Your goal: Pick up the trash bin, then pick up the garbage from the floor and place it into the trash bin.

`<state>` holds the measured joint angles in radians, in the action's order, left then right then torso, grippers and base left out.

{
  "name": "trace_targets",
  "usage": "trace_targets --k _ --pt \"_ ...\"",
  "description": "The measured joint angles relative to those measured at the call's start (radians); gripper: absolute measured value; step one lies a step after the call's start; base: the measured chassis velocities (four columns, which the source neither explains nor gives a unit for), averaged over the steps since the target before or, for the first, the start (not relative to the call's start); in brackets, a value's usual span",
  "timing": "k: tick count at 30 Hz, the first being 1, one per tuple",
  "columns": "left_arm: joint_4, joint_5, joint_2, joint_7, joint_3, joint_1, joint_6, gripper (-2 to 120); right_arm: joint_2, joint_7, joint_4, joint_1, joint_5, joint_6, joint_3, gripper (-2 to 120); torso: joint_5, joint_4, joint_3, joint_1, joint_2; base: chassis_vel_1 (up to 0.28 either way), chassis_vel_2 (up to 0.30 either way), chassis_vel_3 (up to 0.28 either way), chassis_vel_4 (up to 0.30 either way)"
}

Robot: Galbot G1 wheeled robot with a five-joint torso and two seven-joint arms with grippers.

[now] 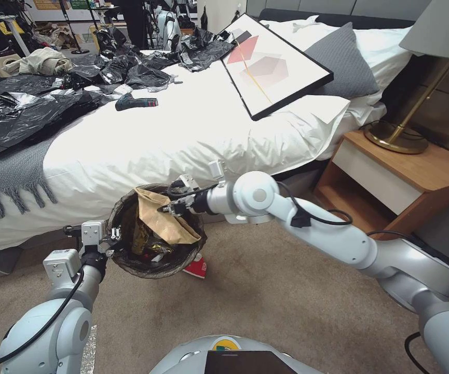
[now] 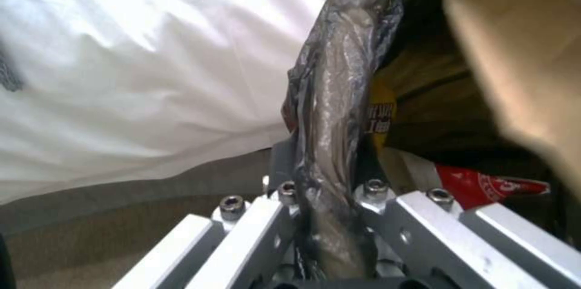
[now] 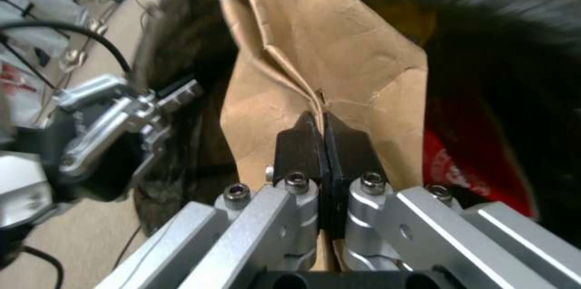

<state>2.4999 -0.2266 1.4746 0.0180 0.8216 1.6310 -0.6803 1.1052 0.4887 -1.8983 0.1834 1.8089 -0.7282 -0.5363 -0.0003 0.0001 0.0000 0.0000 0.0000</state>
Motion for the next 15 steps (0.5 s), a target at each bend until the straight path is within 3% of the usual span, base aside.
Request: trace_targets --k 9,15 --pt "0.0 0.001 0.006 0.001 -0.006 -0.005 0.001 0 0.075 -0.006 0.083 -0.002 -0.039 -0.001 -0.046 -1 0.0001 -0.0001 0.0 0.0 0.0 0.0 0.0 0.0 0.0" --pt "0.0 0.002 0.007 0.001 -0.004 -0.004 0.001 0 0.073 -0.011 0.072 -0.003 -0.037 -0.006 -0.031 17 0.0001 0.0001 0.0 0.0 0.0 0.0 0.0 0.0 0.0"
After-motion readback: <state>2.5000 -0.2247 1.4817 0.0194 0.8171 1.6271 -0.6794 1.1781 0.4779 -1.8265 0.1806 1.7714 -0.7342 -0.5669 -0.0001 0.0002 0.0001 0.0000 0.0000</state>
